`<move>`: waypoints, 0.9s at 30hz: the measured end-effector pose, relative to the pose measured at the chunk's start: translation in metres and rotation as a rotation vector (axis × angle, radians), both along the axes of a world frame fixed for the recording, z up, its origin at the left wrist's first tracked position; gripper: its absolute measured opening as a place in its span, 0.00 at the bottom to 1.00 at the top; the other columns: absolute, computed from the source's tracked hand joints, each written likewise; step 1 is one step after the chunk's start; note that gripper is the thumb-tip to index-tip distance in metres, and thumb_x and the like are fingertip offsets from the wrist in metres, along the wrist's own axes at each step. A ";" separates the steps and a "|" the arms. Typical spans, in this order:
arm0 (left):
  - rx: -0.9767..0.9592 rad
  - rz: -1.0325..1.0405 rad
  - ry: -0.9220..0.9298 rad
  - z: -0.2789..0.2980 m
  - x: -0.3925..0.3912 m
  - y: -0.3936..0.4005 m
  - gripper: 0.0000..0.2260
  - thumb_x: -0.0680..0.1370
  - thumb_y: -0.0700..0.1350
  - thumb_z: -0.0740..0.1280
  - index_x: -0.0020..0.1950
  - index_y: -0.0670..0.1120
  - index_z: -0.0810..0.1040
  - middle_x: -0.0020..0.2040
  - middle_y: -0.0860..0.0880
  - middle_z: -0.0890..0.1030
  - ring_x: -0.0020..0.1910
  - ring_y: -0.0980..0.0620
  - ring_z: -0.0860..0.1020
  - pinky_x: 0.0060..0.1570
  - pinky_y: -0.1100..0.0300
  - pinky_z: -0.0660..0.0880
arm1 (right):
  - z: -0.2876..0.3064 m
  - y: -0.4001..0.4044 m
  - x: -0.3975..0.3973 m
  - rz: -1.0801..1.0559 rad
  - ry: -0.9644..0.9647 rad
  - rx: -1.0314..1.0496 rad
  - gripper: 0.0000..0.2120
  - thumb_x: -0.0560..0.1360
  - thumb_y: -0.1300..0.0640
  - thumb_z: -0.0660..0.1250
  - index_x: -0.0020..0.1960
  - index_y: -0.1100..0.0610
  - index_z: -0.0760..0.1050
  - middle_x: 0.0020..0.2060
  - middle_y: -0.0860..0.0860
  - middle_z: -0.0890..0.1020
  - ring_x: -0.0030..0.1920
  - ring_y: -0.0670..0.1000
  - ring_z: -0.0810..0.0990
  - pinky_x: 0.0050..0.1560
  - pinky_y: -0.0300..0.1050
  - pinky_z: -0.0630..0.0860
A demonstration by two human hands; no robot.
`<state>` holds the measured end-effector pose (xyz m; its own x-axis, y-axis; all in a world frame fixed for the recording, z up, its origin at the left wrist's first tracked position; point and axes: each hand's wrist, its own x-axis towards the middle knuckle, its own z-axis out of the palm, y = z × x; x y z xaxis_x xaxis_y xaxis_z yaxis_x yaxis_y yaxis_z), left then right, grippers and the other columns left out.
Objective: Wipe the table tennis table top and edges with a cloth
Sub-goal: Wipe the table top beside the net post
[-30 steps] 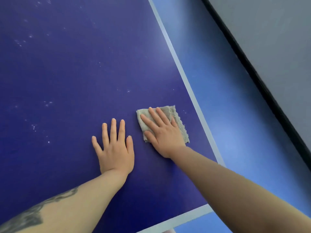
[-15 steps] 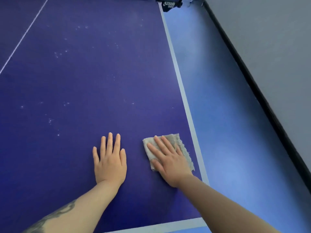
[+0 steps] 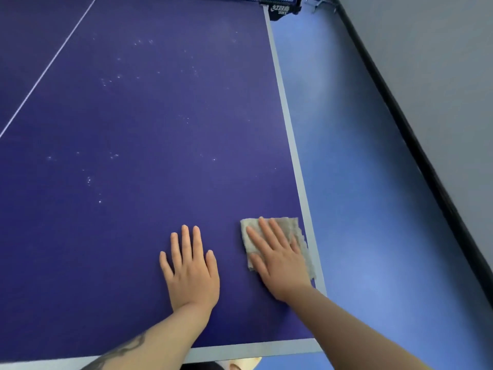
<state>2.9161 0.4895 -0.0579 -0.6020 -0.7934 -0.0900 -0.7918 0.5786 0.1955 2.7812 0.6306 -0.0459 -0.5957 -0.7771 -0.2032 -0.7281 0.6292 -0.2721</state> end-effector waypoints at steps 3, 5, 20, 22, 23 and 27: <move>0.010 -0.015 -0.001 0.002 -0.002 -0.001 0.28 0.80 0.53 0.47 0.77 0.44 0.63 0.77 0.44 0.63 0.76 0.42 0.60 0.70 0.38 0.58 | -0.001 0.010 0.007 -0.435 -0.002 0.038 0.29 0.76 0.36 0.34 0.77 0.35 0.37 0.78 0.40 0.38 0.79 0.45 0.37 0.78 0.57 0.46; 0.026 -0.020 0.003 0.003 -0.003 -0.001 0.28 0.79 0.53 0.48 0.77 0.44 0.63 0.77 0.43 0.64 0.76 0.41 0.60 0.70 0.37 0.58 | -0.002 0.011 0.039 -0.444 0.055 0.014 0.29 0.79 0.38 0.41 0.80 0.39 0.44 0.81 0.46 0.49 0.80 0.49 0.45 0.77 0.57 0.53; 0.009 -0.052 0.034 0.003 -0.003 -0.003 0.28 0.78 0.52 0.50 0.76 0.42 0.65 0.76 0.42 0.64 0.75 0.39 0.61 0.67 0.34 0.59 | 0.000 0.003 0.033 -0.475 0.068 0.040 0.30 0.78 0.38 0.43 0.80 0.39 0.49 0.80 0.45 0.50 0.79 0.47 0.46 0.76 0.54 0.50; -0.008 -0.048 0.049 -0.001 -0.003 -0.004 0.28 0.78 0.51 0.51 0.76 0.42 0.65 0.76 0.42 0.64 0.75 0.39 0.62 0.67 0.34 0.59 | 0.002 -0.001 0.051 -0.307 0.051 -0.007 0.29 0.78 0.41 0.52 0.79 0.42 0.57 0.79 0.47 0.59 0.78 0.50 0.56 0.74 0.56 0.56; -0.020 -0.044 0.056 -0.002 -0.002 -0.005 0.28 0.78 0.51 0.51 0.76 0.42 0.65 0.76 0.42 0.64 0.75 0.39 0.62 0.66 0.34 0.58 | 0.001 -0.005 0.050 -0.182 0.064 -0.009 0.29 0.79 0.40 0.54 0.79 0.42 0.57 0.79 0.47 0.60 0.78 0.51 0.58 0.75 0.56 0.59; -0.078 -0.062 0.051 -0.009 0.002 -0.005 0.28 0.78 0.52 0.49 0.76 0.42 0.64 0.76 0.43 0.64 0.75 0.39 0.62 0.67 0.35 0.58 | 0.008 -0.027 -0.012 0.272 -0.007 -0.003 0.26 0.82 0.39 0.46 0.79 0.36 0.46 0.80 0.40 0.44 0.79 0.45 0.40 0.75 0.56 0.39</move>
<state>2.9178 0.4849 -0.0668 -0.6526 -0.7577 0.0026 -0.7439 0.6414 0.1875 2.7695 0.6039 -0.0384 -0.3635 -0.9089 -0.2044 -0.8682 0.4101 -0.2793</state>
